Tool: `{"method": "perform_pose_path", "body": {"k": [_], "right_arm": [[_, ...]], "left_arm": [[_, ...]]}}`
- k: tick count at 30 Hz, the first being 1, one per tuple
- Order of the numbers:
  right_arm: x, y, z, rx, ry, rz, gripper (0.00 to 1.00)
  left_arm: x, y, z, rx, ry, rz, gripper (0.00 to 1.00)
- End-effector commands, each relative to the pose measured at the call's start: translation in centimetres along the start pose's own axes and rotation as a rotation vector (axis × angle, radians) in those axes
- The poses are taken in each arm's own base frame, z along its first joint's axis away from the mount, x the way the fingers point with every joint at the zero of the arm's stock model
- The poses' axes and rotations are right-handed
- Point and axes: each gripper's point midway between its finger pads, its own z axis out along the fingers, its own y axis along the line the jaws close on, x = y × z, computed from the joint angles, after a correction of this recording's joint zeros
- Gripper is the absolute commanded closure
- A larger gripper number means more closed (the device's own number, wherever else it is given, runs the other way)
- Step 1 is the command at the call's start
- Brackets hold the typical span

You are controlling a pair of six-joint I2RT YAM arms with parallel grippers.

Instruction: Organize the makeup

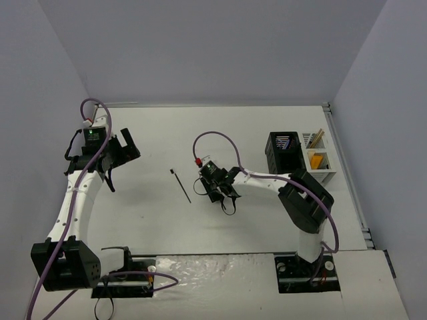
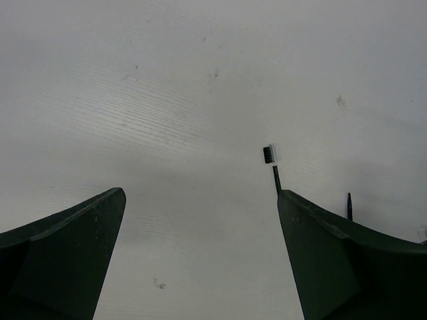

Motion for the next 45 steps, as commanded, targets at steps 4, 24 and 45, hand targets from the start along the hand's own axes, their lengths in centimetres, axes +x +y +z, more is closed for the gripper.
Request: {"method": "perform_pose_path", "body": {"k": [4, 24, 45], "right_arm": [[0.1, -1.4, 2.6, 0.006, 0.064, -0.018, 0.72], [-5.3, -1.9, 0.3, -0.017, -0.045, 0.008, 1.00], [-12.8, -28.4, -27.6, 0.546, -1.090, 0.513, 1.00]], "left_arm": [[-3.0, -1.2, -1.4, 0.036, -0.099, 0.008, 0.03], [-3.0, -1.2, -1.5, 0.037, -0.101, 0.008, 0.03], [-3.1, -1.3, -1.5, 0.040, -0.104, 0.007, 0.03]]}}
